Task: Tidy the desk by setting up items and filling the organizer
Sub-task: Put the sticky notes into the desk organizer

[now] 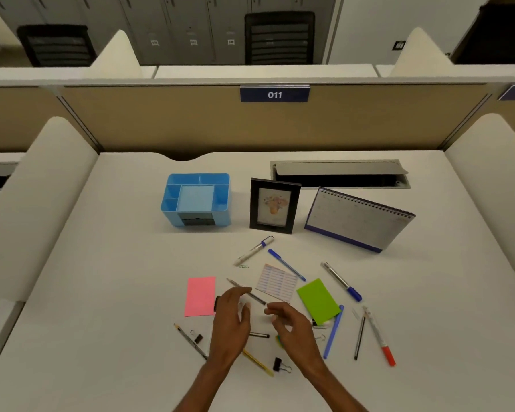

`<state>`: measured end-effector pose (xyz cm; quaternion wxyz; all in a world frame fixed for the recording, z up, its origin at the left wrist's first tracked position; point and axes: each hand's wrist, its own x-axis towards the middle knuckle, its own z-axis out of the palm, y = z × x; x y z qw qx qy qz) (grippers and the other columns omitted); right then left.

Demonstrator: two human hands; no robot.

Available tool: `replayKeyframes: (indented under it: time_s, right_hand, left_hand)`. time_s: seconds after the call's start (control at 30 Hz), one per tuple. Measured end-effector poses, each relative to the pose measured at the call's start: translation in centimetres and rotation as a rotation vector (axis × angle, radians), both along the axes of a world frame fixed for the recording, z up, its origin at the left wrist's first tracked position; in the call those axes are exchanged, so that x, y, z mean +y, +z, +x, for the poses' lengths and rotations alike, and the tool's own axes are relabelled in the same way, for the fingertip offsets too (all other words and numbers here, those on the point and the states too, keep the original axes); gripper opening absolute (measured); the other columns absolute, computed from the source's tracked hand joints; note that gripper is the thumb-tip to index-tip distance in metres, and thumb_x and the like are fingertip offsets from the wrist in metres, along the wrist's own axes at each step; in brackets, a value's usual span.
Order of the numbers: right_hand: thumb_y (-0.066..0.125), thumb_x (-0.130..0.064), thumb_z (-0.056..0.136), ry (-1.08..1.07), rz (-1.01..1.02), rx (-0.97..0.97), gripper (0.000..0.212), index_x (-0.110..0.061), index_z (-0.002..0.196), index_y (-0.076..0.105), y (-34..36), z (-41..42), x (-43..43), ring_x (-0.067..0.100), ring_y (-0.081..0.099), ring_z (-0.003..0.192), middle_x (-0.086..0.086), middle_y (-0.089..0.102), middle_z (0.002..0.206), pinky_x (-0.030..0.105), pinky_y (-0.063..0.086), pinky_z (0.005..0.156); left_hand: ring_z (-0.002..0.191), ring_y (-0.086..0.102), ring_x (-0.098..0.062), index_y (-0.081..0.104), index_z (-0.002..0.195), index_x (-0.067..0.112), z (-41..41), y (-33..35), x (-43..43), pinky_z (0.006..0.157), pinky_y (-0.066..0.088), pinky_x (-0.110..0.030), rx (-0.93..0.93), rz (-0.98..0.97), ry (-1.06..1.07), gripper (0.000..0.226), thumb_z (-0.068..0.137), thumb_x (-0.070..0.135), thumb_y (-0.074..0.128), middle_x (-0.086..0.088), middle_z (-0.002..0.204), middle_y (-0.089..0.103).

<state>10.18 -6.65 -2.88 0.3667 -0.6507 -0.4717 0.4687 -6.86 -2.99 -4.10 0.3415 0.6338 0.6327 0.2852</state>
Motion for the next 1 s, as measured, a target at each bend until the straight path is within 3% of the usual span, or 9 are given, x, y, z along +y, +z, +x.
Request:
replayKeyframes:
  time_s: [0.23, 0.4, 0.5, 0.7, 0.83, 1.0]
  right_hand:
    - [0.063, -0.003, 0.096, -0.018, 0.1, -0.258, 0.03, -0.025, 0.116, 0.069, -0.9, 6.0, -1.0, 0.003, 0.064, 0.109, -0.016, 0.07, 0.112, 0.022, 0.055, 0.092]
    - [0.068, -0.001, 0.089, -0.104, 0.123, -0.537, 0.032, -0.016, 0.117, 0.07, -1.2, 9.6, -0.6, 0.022, 0.061, 0.107, 0.001, 0.067, 0.113, 0.038, 0.054, 0.087]
    - [0.072, -0.008, 0.086, -0.15, 0.04, -0.609, 0.038, -0.013, 0.123, 0.068, -1.6, 11.1, -0.4, 0.028, 0.059, 0.116, 0.007, 0.065, 0.122, 0.042, 0.055, 0.089]
    - [0.071, -0.052, 0.087, -0.075, -0.15, -0.742, 0.063, -0.022, 0.14, 0.055, -2.8, 11.8, -0.2, 0.025, 0.051, 0.128, 0.003, 0.056, 0.135, 0.045, 0.045, 0.102]
    - [0.073, -0.052, 0.085, -0.072, -0.176, -0.723, 0.061, -0.024, 0.136, 0.056, -2.9, 11.8, 0.0, 0.022, 0.05, 0.121, 0.003, 0.056, 0.127, 0.036, 0.041, 0.092]
    - [0.081, -0.039, 0.083, -0.126, -0.203, -0.626, 0.053, -0.022, 0.129, 0.061, -2.5, 11.9, 0.6, 0.022, 0.051, 0.119, 0.004, 0.059, 0.123, 0.035, 0.045, 0.092]
  left_hand:
    - [0.133, 0.044, -0.006, 0.058, 0.135, 0.028, 6.1, -0.4, -0.3, 0.115, 0.036, -0.022, 0.043, 0.076, -0.184, 0.043, 0.097, 0.007, 0.059, 0.011, 0.136, 0.055]
    - [0.145, 0.039, -0.02, 0.056, 0.143, 0.021, 9.7, -0.9, 0.0, 0.125, 0.029, -0.036, 0.138, 0.074, -0.341, 0.048, 0.096, 0.015, 0.061, 0.002, 0.146, 0.054]
    - [0.152, 0.032, -0.021, 0.05, 0.15, 0.02, 11.2, -1.4, 0.0, 0.129, 0.021, -0.033, 0.213, 0.039, -0.388, 0.052, 0.098, 0.02, 0.059, 0.002, 0.152, 0.051]
    - [0.155, 0.028, -0.021, 0.045, 0.154, 0.017, 12.6, -1.6, -0.4, 0.128, 0.014, -0.027, 0.253, 0.0, -0.434, 0.055, 0.1, 0.02, 0.056, -0.001, 0.158, 0.045]
    - [0.15, 0.032, -0.017, 0.044, 0.154, 0.018, 12.7, -1.7, -0.7, 0.123, 0.019, -0.022, 0.249, -0.014, -0.438, 0.055, 0.1, 0.019, 0.055, 0.0, 0.157, 0.044]
    - [0.149, 0.034, -0.015, 0.041, 0.156, 0.018, 12.4, -1.5, -0.8, 0.124, 0.022, -0.021, 0.218, -0.058, -0.457, 0.055, 0.102, 0.02, 0.055, -0.001, 0.159, 0.041]
